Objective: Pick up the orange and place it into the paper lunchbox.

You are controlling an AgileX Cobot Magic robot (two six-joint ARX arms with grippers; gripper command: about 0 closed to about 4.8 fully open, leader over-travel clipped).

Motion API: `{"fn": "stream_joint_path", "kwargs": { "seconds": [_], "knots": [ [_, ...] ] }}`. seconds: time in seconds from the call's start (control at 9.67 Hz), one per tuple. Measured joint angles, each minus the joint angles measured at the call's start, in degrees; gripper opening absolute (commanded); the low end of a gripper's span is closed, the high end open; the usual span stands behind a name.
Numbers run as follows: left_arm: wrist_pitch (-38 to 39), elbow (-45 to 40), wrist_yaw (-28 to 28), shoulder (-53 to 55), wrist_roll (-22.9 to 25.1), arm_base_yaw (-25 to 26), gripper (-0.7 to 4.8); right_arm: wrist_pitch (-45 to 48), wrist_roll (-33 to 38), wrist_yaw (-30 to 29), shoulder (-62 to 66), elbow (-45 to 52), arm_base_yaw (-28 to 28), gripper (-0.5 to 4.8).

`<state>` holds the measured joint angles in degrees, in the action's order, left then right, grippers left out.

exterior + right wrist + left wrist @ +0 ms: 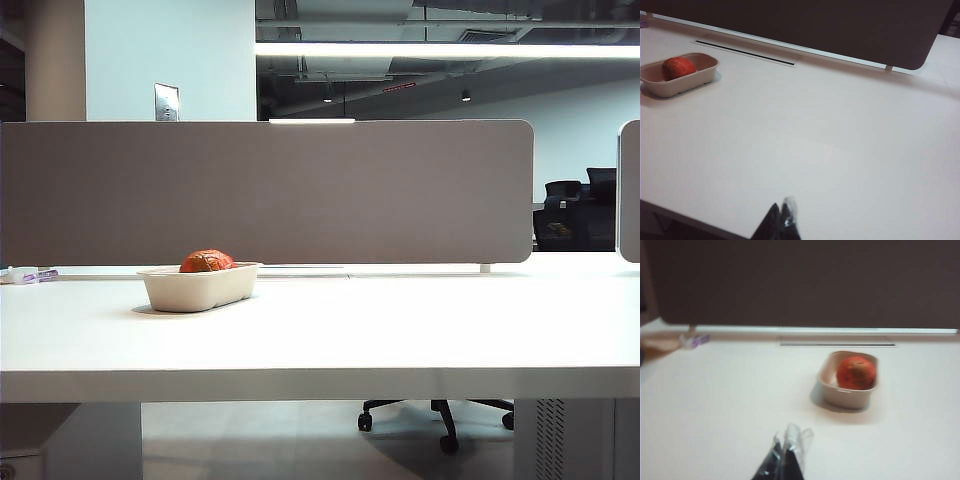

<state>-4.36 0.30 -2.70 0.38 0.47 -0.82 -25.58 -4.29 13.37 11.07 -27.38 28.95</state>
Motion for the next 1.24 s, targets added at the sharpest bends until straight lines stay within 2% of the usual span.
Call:
{"fn": "stream_joint_path", "kwargs": {
  "seconds": [0.1, 1.03, 1.14, 1.24],
  "knots": [
    [0.3, 0.0, 0.9, 0.0, 2.9, -2.2, -0.05, 0.0, 0.0, 0.0, 0.0, 0.0, 0.0, -0.05],
    [0.3, 0.0, 1.4, 0.0, 3.2, -2.3, -0.02, 1.8, 0.0, 0.3, -0.4, 1.3, -0.1, -0.05],
    [0.3, 0.0, 1.4, 0.0, 3.2, -2.3, -0.02, 4.8, 0.0, 1.4, -0.5, 4.1, -0.2, -0.05],
    [0.3, 0.0, 1.4, 0.0, 3.2, -2.3, -0.02, 10.9, 0.0, 3.5, -2.5, 12.2, -5.6, -0.05]
  ]
}}
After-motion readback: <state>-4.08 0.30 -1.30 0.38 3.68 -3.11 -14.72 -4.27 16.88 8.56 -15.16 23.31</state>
